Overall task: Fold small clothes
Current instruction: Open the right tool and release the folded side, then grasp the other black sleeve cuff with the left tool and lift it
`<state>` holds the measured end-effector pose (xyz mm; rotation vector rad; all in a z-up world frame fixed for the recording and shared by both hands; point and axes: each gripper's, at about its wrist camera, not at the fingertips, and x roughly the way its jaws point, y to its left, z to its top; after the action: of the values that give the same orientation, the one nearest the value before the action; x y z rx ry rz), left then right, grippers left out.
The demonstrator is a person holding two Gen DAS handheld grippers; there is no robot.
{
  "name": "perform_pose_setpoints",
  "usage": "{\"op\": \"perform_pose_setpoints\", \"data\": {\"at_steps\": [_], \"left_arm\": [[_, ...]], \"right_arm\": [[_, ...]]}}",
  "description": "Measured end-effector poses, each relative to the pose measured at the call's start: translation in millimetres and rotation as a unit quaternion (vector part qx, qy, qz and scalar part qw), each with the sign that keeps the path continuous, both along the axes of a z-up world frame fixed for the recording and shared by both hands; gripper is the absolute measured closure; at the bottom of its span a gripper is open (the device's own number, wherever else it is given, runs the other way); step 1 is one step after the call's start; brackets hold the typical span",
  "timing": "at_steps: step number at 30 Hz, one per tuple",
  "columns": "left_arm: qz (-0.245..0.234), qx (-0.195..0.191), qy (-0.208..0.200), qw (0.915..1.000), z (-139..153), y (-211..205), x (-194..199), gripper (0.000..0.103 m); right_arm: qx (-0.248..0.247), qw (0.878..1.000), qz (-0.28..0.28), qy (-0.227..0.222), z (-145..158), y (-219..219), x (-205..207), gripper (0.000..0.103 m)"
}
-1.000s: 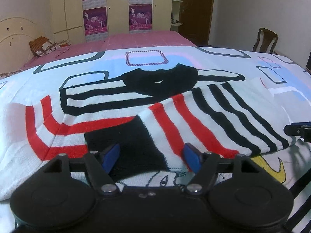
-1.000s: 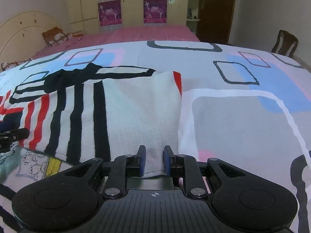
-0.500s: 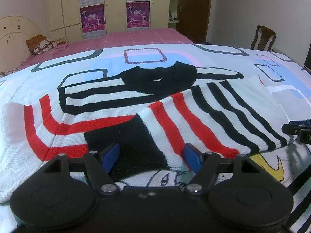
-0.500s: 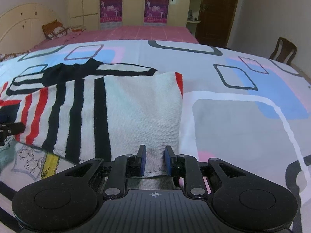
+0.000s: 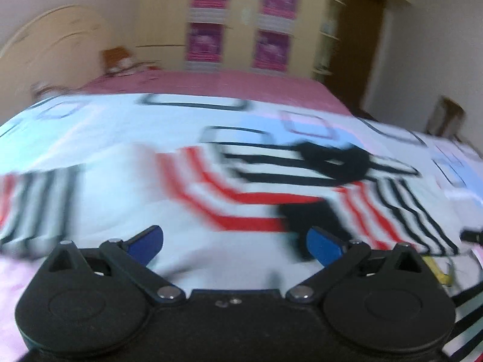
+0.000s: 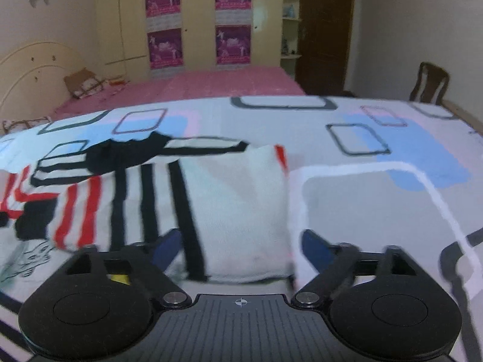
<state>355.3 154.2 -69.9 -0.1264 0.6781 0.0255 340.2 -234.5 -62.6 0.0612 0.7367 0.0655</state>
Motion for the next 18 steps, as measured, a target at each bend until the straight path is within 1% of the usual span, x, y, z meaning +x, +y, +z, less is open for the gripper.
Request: {"op": "perform_pose_setpoints", "data": {"at_steps": [1, 3, 5, 7, 8, 9, 10, 12, 14, 15, 17, 18], "left_arm": [[0.025, -0.005, 0.000, 0.9997, 1, 20, -8, 0.008], [0.073, -0.018, -0.003, 0.9971, 2, 62, -22, 0.016], [0.133, -0.031, -0.009, 0.9906, 1, 106, -36, 0.018], [0.198, -0.052, -0.013, 0.9787, -1, 150, -46, 0.021], [0.230, -0.069, -0.018, 0.9706, -3, 170, -51, 0.021], [0.260, -0.096, -0.022, 0.9605, -6, 193, -55, 0.021], [0.279, -0.121, -0.024, 0.9524, -9, 208, -57, 0.021], [0.303, -0.172, -0.032, 0.9368, -17, 239, -60, 0.027], [0.318, -0.207, -0.037, 0.9244, -24, 259, -57, 0.031], [0.323, -0.227, -0.046, 0.9178, -28, 267, -55, 0.031], [0.327, -0.253, -0.060, 0.9085, -32, 279, -50, 0.034], [0.328, -0.263, -0.065, 0.9050, -35, 284, -45, 0.039]], "right_arm": [[0.004, 1.000, 0.003, 0.003, -1, 5, 0, 0.030], [0.011, 1.000, 0.011, 0.009, -3, 14, 2, 0.035], [0.010, 1.000, 0.023, 0.019, -7, 26, 3, 0.035], [0.009, 0.999, 0.035, 0.019, -8, 38, 3, 0.035], [0.010, 0.999, 0.040, 0.021, -8, 43, 3, 0.035], [0.010, 0.999, 0.046, 0.023, -8, 49, 3, 0.035], [0.010, 0.998, 0.049, 0.023, -8, 54, 3, 0.035], [0.008, 0.998, 0.054, 0.023, -7, 61, 3, 0.035], [0.007, 0.998, 0.054, 0.023, -5, 66, 5, 0.035], [0.005, 0.998, 0.054, 0.023, -4, 68, 6, 0.035], [0.002, 0.998, 0.053, 0.021, -2, 71, 8, 0.035], [0.001, 0.998, 0.052, 0.020, -1, 72, 8, 0.035]]}}
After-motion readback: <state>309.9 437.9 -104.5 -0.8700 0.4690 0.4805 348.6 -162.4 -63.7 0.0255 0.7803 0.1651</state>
